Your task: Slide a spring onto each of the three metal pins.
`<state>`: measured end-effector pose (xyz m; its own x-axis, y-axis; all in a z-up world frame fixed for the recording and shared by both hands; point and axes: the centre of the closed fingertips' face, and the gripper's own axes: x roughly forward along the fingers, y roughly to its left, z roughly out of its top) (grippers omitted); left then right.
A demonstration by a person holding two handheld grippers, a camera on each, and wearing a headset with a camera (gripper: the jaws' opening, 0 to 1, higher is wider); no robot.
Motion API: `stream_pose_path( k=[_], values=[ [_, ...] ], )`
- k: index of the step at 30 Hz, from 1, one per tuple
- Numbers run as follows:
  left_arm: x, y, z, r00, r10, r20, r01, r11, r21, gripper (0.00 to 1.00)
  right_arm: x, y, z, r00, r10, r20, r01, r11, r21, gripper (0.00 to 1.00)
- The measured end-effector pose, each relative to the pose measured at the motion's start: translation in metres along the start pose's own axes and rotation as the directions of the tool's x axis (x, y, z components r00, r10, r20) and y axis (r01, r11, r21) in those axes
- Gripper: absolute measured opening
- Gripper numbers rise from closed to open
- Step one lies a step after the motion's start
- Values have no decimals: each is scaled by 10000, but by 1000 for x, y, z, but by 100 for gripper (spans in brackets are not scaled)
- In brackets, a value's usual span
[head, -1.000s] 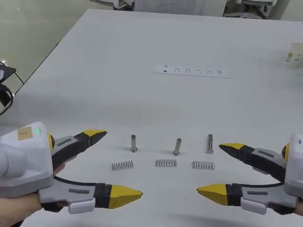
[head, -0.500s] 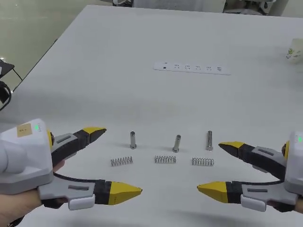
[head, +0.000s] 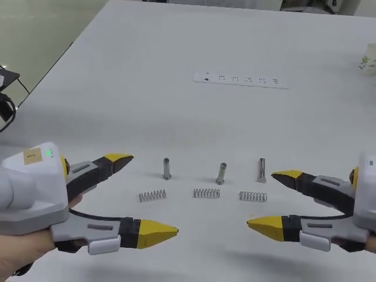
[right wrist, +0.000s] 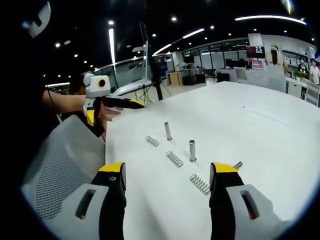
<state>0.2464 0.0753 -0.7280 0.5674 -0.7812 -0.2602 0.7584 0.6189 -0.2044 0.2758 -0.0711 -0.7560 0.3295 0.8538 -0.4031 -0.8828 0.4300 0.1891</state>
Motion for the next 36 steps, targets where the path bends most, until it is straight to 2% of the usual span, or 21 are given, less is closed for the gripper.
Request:
stream_pose_path(
  k=[2,5,10,15,19,20,23,25,29,32,35,36],
  values=[
    [-1,1,0,10000,53,-15,-53,10000,40,98,0,-7,3,10000,-71,22,70,9999,137,62],
    [-2,4,1,9999,117,-21,-117,9999,44,98,2,-26,10,9979,-643,127,642,9979,20,65],
    [-1,4,1,9999,107,-19,-107,9999,42,98,6,-46,8,9937,-1064,-346,1081,9929,496,53],
    [0,2,1,9999,93,-37,-93,9999,59,98,11,-66,5,9864,-1507,-653,1575,9809,1143,49],
    [-2,3,-1,9999,127,-105,-126,9999,83,98,14,-83,1,9780,-1883,-904,2022,9620,1836,44],
    [-3,3,-1,9998,144,-112,-143,9999,76,98,14,-88,-2,9725,-2075,-1059,2257,9517,2083,44],
    [-4,4,-2,9998,180,-111,-180,9998,46,98,15,-94,-3,9699,-2158,-1124,2376,9395,2465,39],
    [-5,4,-3,9997,181,-137,-181,9998,36,98,16,-102,-7,9642,-2312,-1301,2610,9142,3101,35],
    [-5,4,-3,9997,196,-165,-196,9998,37,98,18,-113,-9,9569,-2448,-1561,2870,8793,3801,33],
    [-4,4,-4,9997,188,-176,-188,9998,26,98,20,-119,-10,9493,-2630,-1720,3104,8702,3827,27],
    [-4,3,-4,9997,176,-193,-175,9998,30,98,26,-121,-15,9422,-2584,-2134,3271,8477,4177,27],
    [-3,3,-4,9997,167,-193,-167,9999,25,98,27,-122,-17,9387,-2614,-2248,3352,8441,4185,25]
  ],
)
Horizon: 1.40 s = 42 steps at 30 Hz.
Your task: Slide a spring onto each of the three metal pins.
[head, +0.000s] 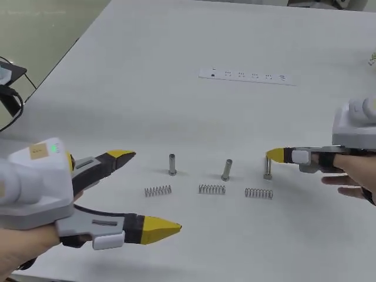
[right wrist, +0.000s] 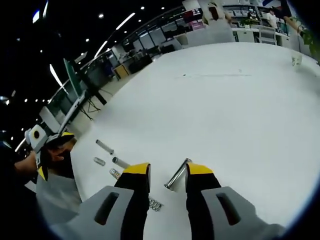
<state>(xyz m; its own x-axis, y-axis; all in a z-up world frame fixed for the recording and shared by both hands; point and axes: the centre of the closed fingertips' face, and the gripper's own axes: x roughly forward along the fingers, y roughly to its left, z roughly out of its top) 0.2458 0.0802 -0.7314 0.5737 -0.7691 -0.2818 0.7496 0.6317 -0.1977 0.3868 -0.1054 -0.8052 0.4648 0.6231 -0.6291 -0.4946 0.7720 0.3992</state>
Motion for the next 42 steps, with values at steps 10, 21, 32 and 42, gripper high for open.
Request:
stream_pose_path(
  k=[10,21,32,42],
  values=[
    [-1,1,-2,10000,37,-31,-37,10000,-81,98,16,-19,-8,9900,-1025,-966,1088,9921,625,20],
    [-4,3,-5,9999,128,-33,-129,9998,-170,98,28,-30,-17,9779,-1373,-1575,1554,9818,1091,14],
    [-2,2,-10,9999,56,-151,-59,9997,-219,98,36,-38,-17,9701,-1633,-1797,1899,9714,1423,8],
    [-2,2,-10,9999,67,-142,-71,9996,-262,98,37,-35,-21,9735,-1369,-1833,1685,9710,1697,5]
  ],
)
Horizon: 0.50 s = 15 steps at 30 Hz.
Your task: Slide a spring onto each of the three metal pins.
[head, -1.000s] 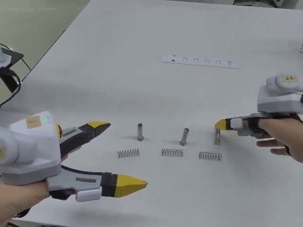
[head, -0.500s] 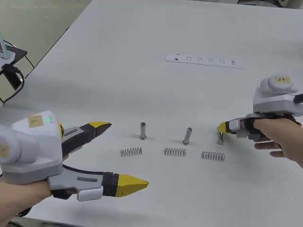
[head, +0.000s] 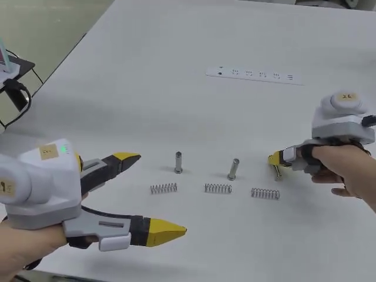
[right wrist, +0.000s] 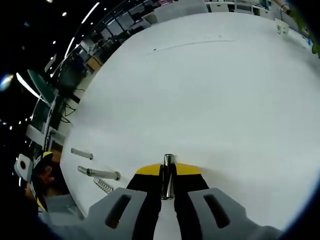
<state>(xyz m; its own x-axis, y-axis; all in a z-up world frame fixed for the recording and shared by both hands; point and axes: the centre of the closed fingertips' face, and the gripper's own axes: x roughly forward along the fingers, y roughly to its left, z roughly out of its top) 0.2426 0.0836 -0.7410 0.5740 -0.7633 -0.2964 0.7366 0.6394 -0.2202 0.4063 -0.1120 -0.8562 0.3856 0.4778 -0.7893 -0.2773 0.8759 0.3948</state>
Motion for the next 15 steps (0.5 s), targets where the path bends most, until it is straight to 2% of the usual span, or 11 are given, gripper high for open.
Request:
stream_pose_path(
  k=[7,15],
  values=[
    [-1,0,-2,10000,25,-50,-25,10000,-24,98,-4,7,-7,9998,213,39,-211,9983,-538,5],
    [0,0,0,10000,21,-61,-21,10000,21,98,-16,17,-9,9974,540,475,-487,9932,-1059,5]
  ],
)
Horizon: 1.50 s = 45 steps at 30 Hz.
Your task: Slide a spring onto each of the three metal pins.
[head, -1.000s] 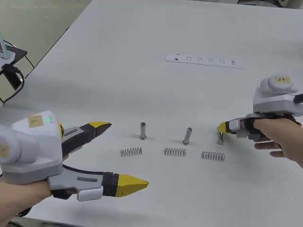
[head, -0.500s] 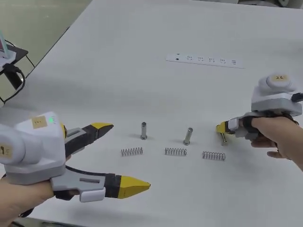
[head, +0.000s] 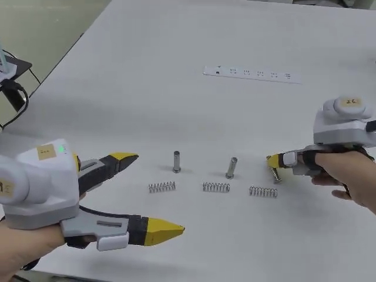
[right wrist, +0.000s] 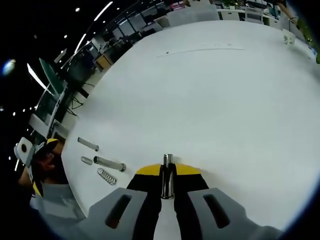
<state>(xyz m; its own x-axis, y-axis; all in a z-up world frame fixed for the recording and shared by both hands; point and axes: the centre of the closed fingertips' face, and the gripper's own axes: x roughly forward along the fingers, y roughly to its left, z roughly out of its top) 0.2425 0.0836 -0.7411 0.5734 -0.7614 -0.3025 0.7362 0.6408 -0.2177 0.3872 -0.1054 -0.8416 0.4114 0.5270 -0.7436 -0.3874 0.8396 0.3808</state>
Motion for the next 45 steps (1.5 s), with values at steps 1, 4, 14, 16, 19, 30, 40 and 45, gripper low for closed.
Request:
stream_pose_path(
  k=[1,4,14,16,19,30,40,45],
  values=[
    [0,0,0,10000,3,1,-3,10000,8,98,-2,1,0,10000,0,71,1,9999,-123,5],
    [0,1,-1,10000,28,-35,-28,10000,30,98,-8,7,-2,9996,103,246,-94,9994,-342,5],
    [2,-3,1,9999,-105,-118,107,9999,111,98,-16,18,-3,9982,256,545,-195,9937,-1102,5],
    [1,-2,1,9999,-89,-148,91,9999,140,98,-18,19,-3,9977,289,617,-214,9925,-1200,5],
    [0,-1,2,9999,-78,-150,81,9999,151,98,-19,20,-3,9967,329,737,-230,9912,-1307,5],
    [1,-1,2,9998,-112,-193,115,9997,194,98,-22,19,0,9936,338,1075,-159,9865,-1631,5],
    [0,-1,3,9998,-86,-177,89,9997,208,98,-21,17,3,9913,313,1281,-60,9812,-1930,4],
    [0,-2,2,9998,-91,-191,95,9997,210,98,-19,15,1,9930,256,1152,-30,9813,-1926,4]
  ],
)
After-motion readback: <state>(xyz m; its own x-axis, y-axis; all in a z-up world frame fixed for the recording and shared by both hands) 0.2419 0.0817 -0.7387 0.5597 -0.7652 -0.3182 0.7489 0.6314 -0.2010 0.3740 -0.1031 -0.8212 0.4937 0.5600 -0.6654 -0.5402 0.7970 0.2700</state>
